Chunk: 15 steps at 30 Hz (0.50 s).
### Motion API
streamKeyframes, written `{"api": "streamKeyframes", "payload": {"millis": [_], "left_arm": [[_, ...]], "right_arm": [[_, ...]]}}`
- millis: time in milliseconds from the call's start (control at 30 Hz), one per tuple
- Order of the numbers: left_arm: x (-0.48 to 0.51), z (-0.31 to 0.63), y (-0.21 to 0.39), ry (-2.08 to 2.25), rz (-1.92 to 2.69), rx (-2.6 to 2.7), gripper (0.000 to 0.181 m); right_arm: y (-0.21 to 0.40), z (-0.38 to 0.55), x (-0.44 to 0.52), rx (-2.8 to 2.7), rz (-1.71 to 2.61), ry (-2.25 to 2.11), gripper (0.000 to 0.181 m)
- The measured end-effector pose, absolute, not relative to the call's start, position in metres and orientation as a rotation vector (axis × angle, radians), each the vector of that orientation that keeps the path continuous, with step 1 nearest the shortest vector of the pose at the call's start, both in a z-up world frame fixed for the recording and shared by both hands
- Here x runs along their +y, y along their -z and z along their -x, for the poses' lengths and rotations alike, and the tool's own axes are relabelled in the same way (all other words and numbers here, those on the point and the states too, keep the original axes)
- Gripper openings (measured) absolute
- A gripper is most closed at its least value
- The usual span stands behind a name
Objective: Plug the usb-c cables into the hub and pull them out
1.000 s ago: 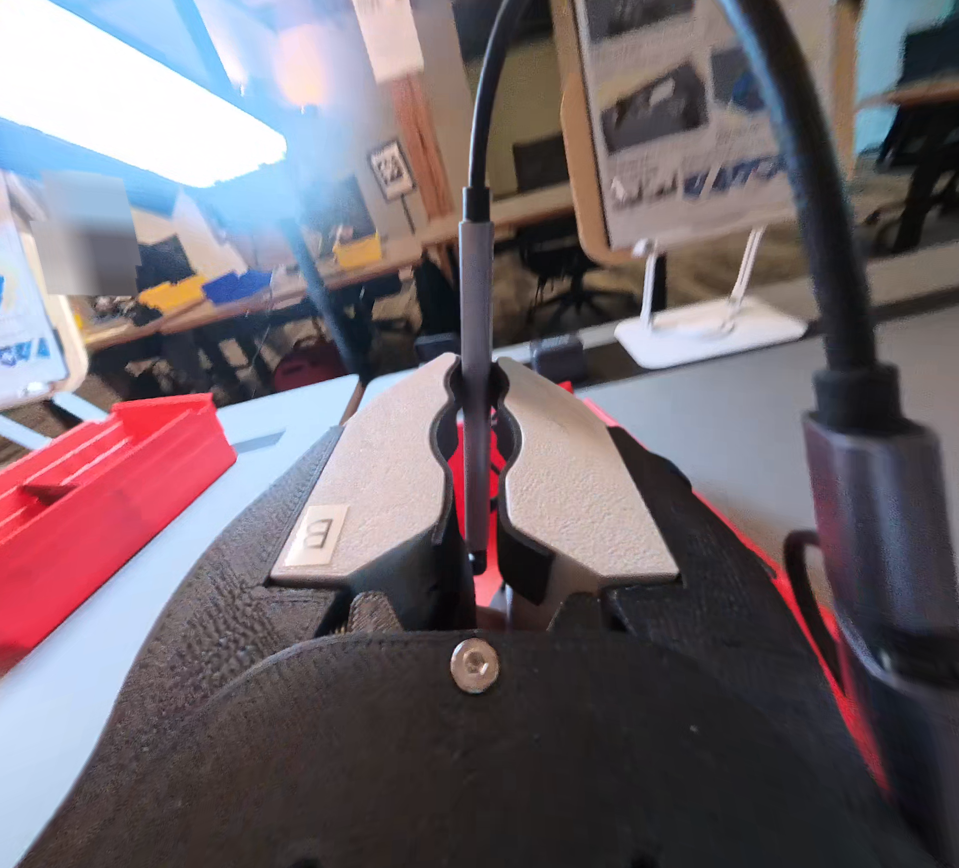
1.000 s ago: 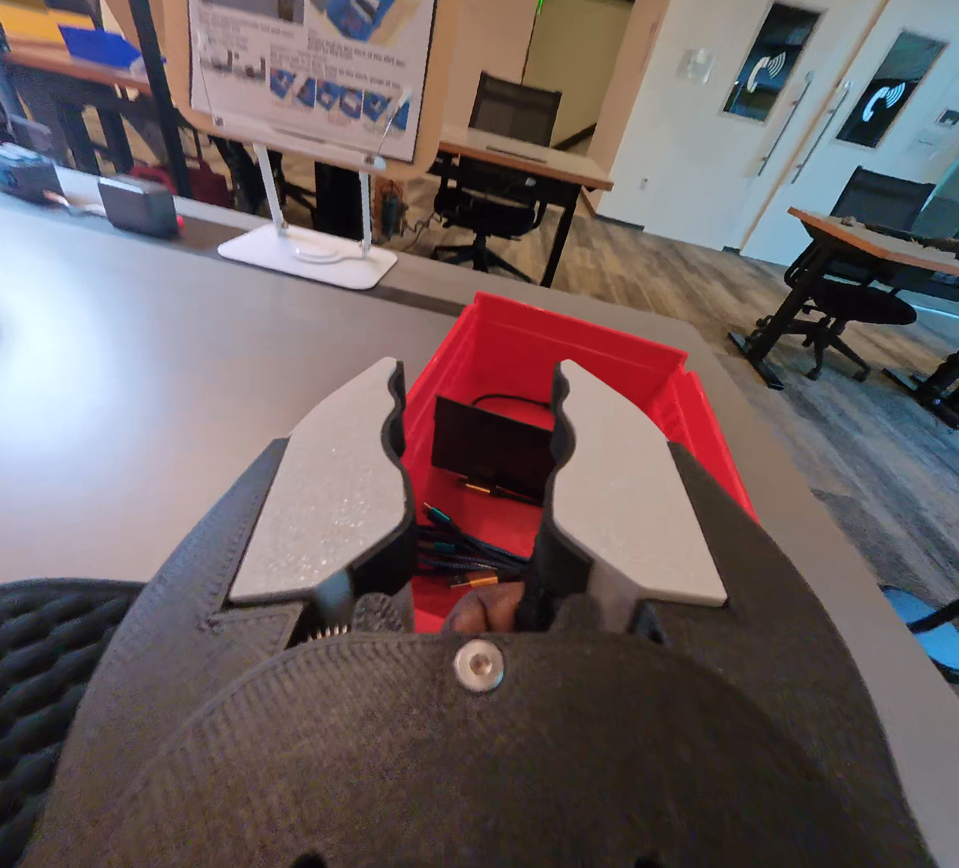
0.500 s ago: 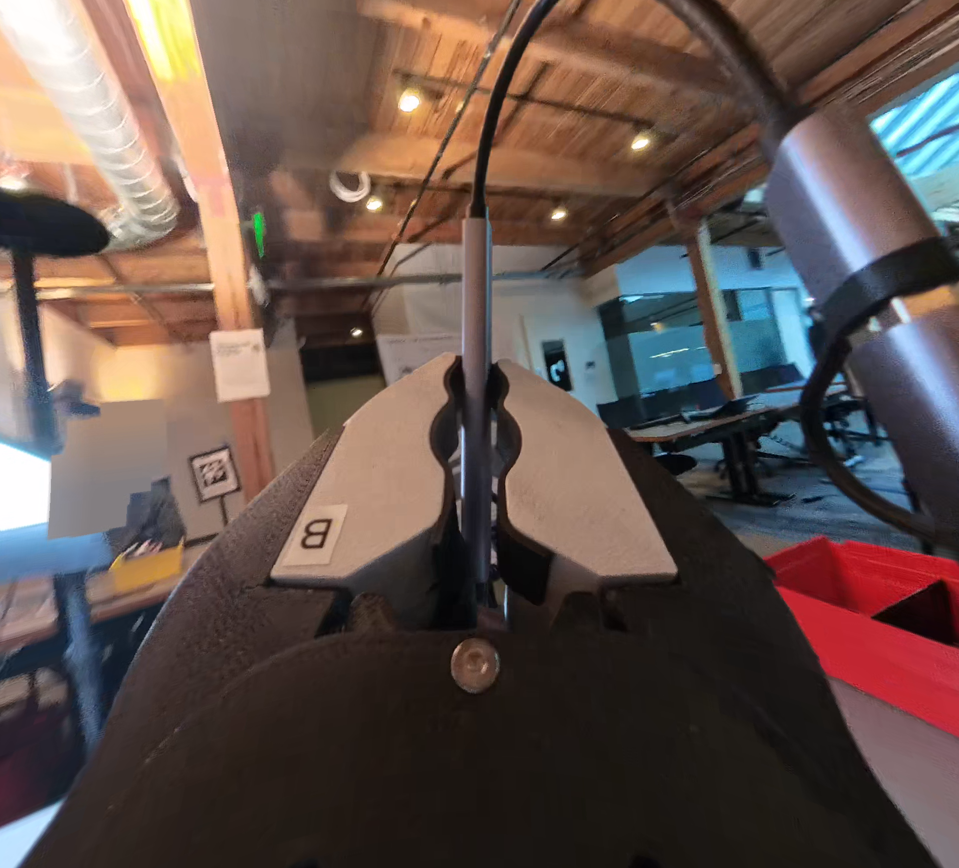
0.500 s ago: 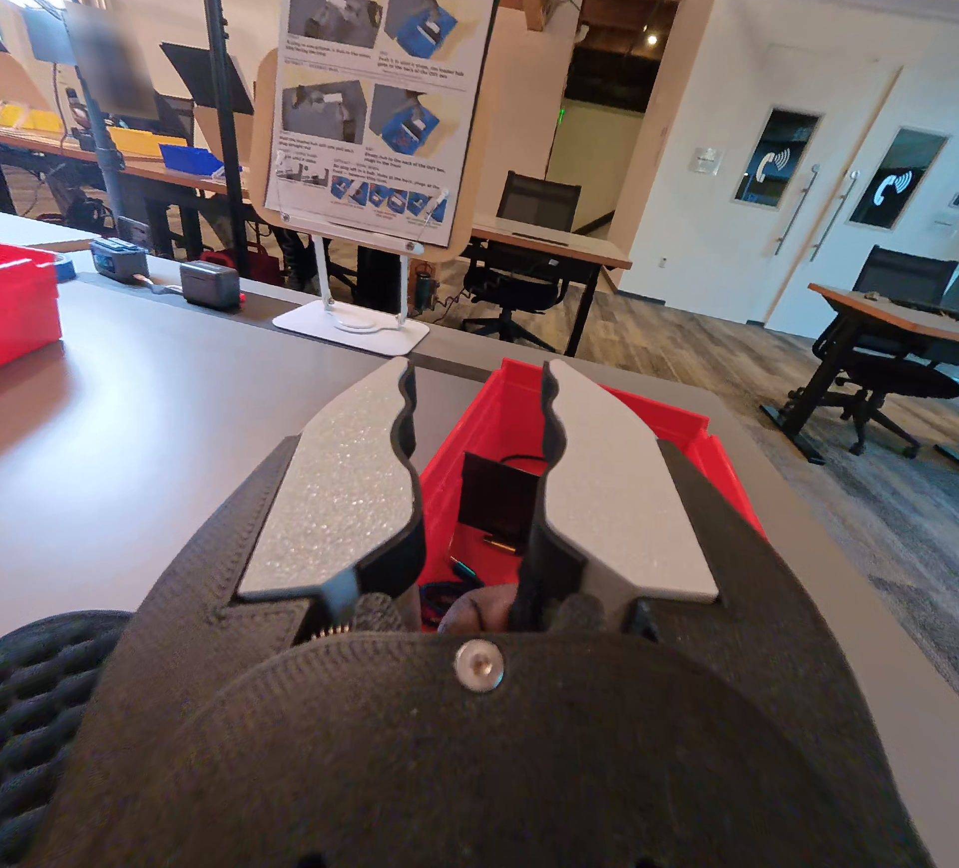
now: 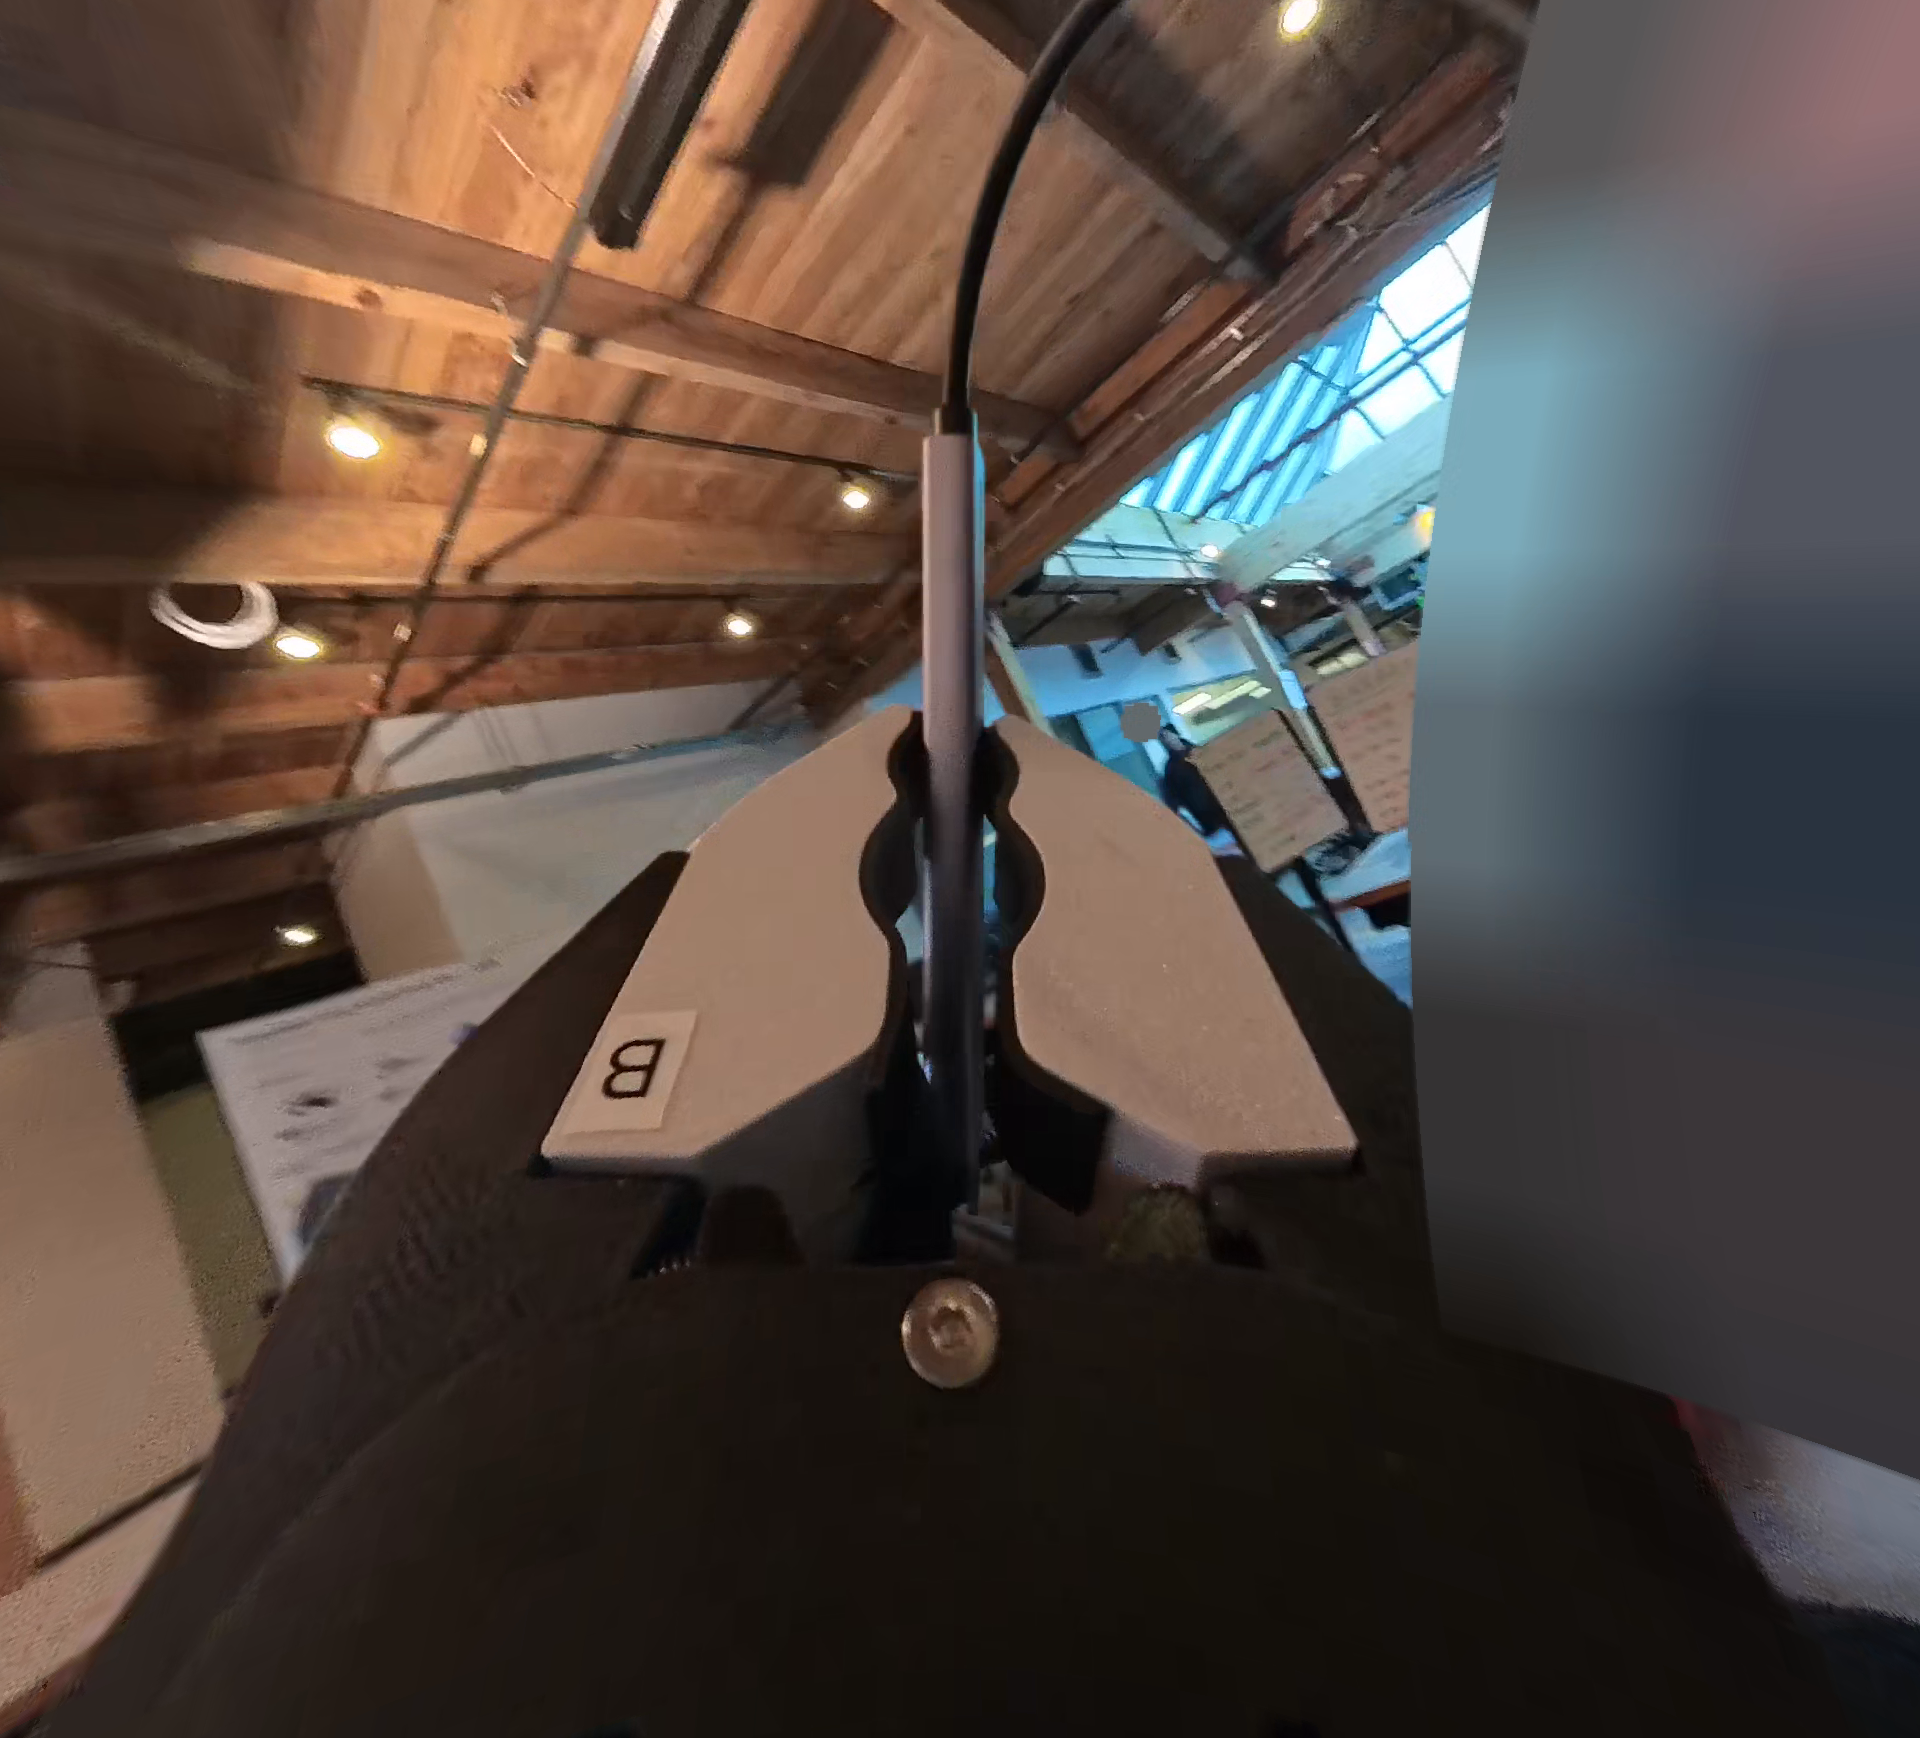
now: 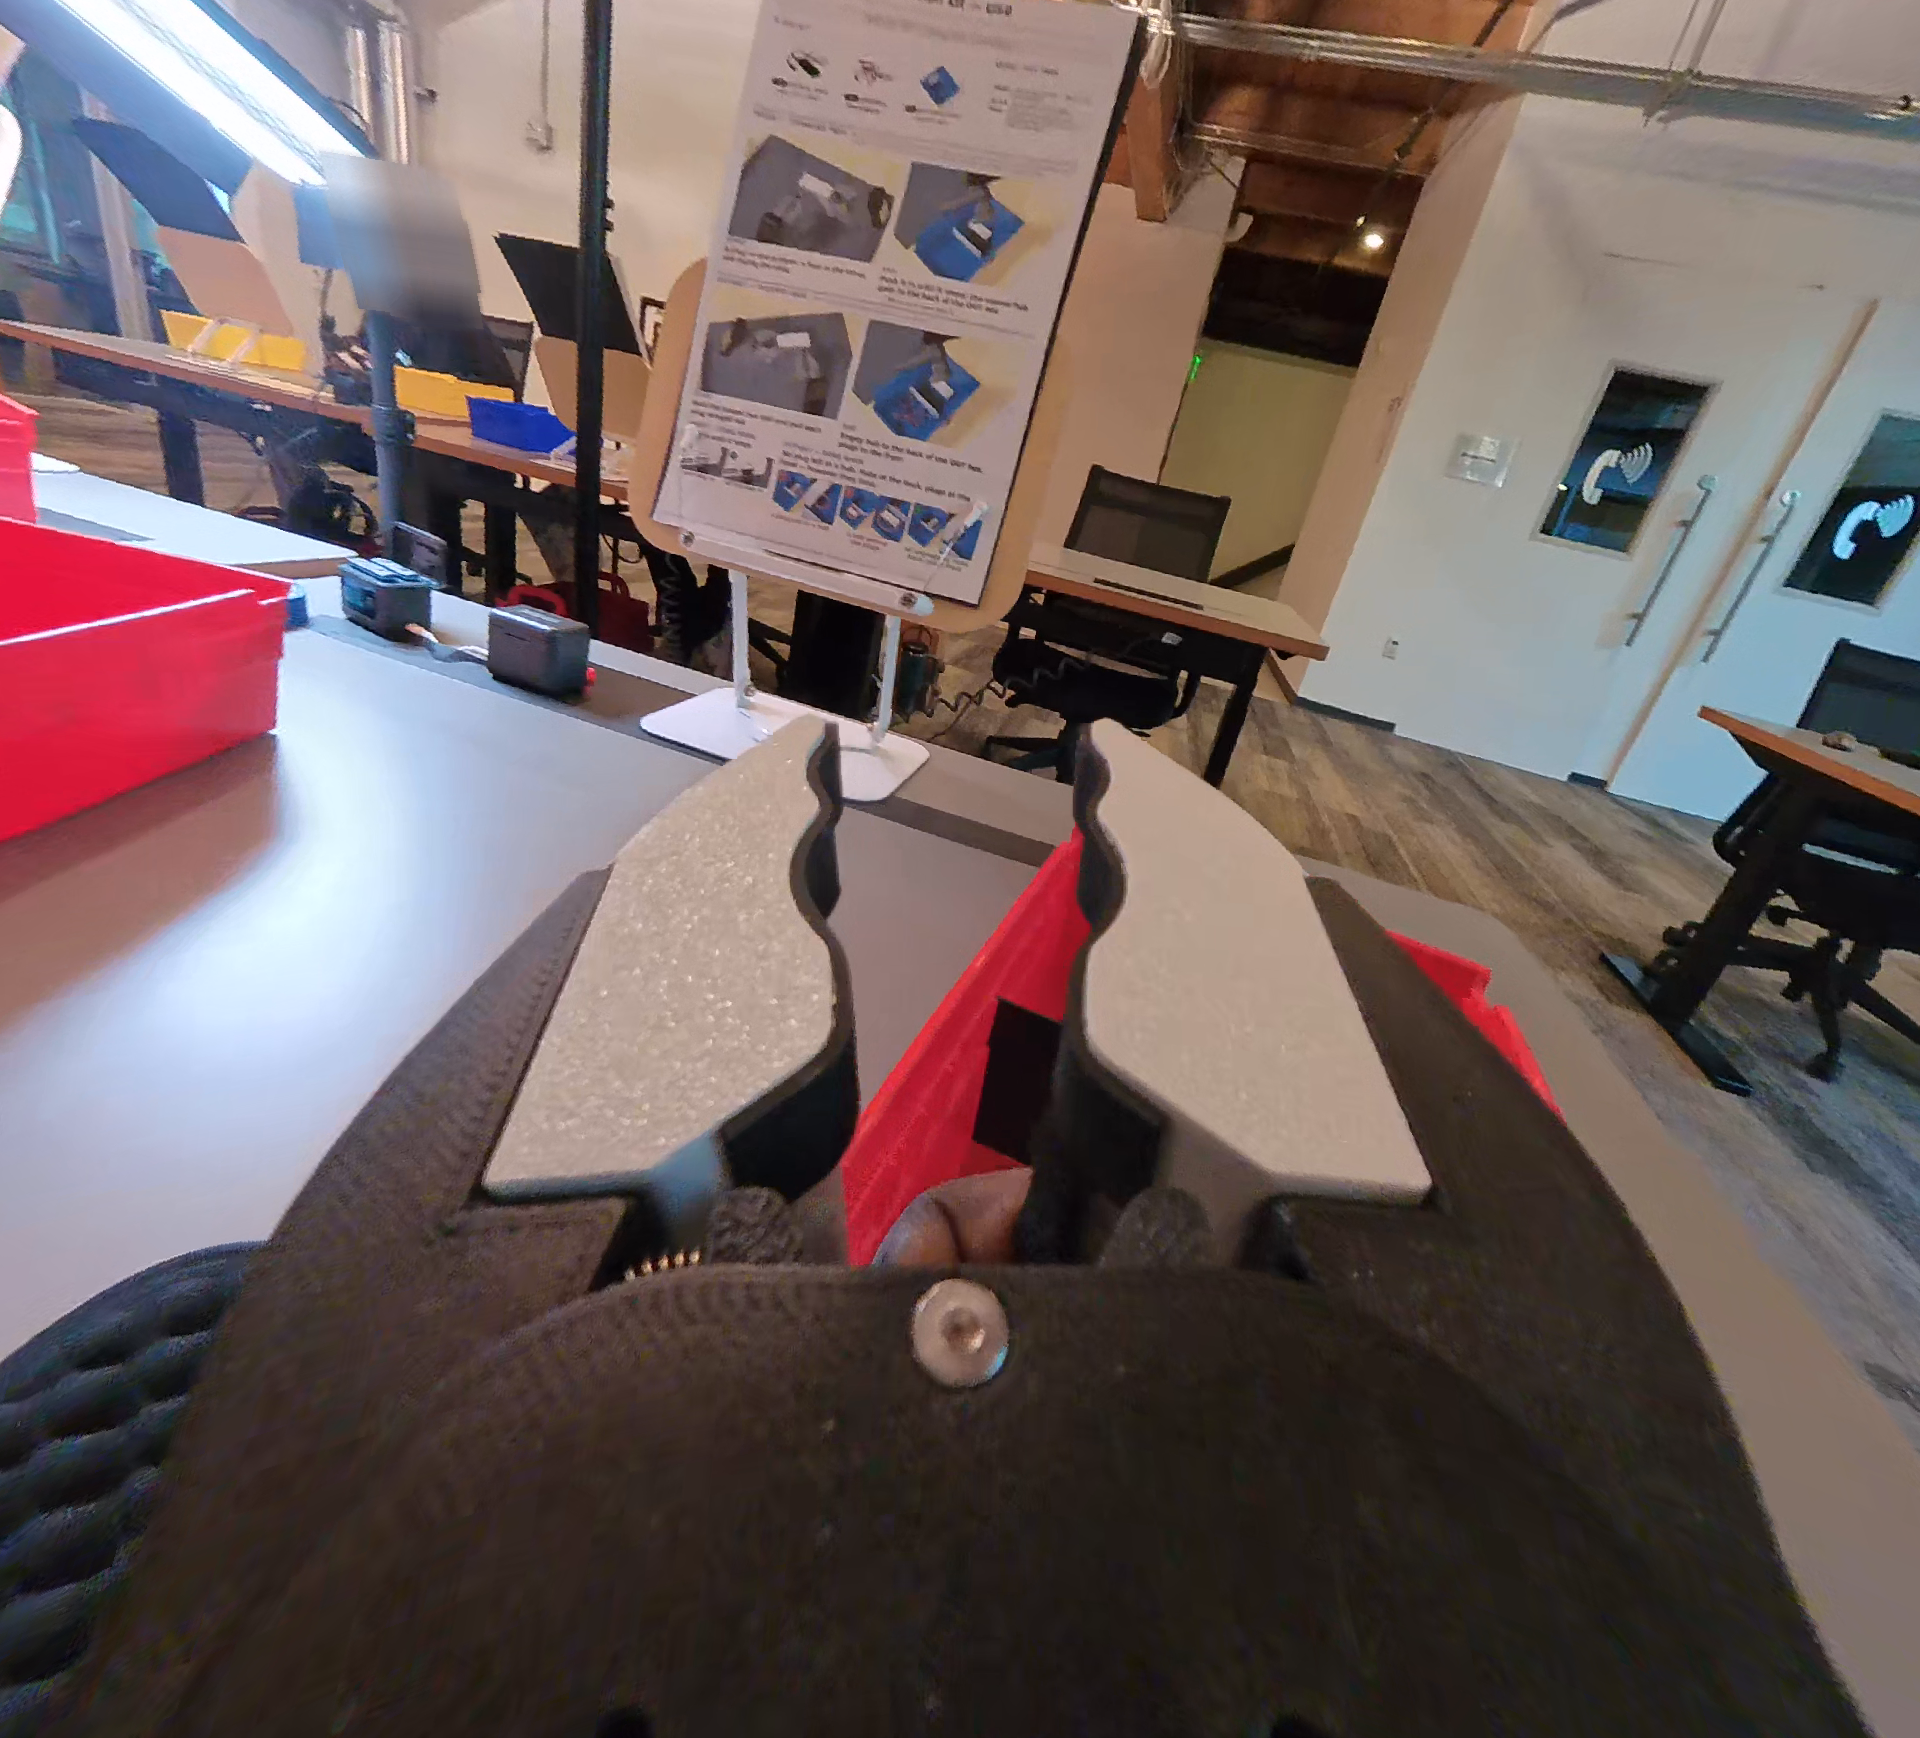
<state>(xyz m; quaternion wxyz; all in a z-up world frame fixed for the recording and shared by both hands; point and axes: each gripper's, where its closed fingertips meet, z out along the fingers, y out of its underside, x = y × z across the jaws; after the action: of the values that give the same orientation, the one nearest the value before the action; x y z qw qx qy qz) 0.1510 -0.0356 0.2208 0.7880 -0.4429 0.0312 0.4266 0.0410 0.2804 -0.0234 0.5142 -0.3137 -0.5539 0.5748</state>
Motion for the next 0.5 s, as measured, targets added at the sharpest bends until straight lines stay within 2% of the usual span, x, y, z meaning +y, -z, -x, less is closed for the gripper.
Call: {"api": "streamKeyframes", "payload": {"millis": [33,300,500], "left_arm": [[-0.028,-0.148,-0.212,-0.885,0.985,0.061,0.009],[-0.005,-0.103,-0.111,-0.752,1.126,-0.136,0.009],[-0.006,-0.065,-0.023,-0.483,1.228,-0.368,0.009]], "right_arm": [[0.024,-0.041,0.278,-1.337,0.743,-1.385,0.043],[0.031,-0.035,0.265,-1.381,0.702,-1.318,0.044],[0.031,-0.040,0.215,-1.473,0.533,-1.428,0.048]]}}
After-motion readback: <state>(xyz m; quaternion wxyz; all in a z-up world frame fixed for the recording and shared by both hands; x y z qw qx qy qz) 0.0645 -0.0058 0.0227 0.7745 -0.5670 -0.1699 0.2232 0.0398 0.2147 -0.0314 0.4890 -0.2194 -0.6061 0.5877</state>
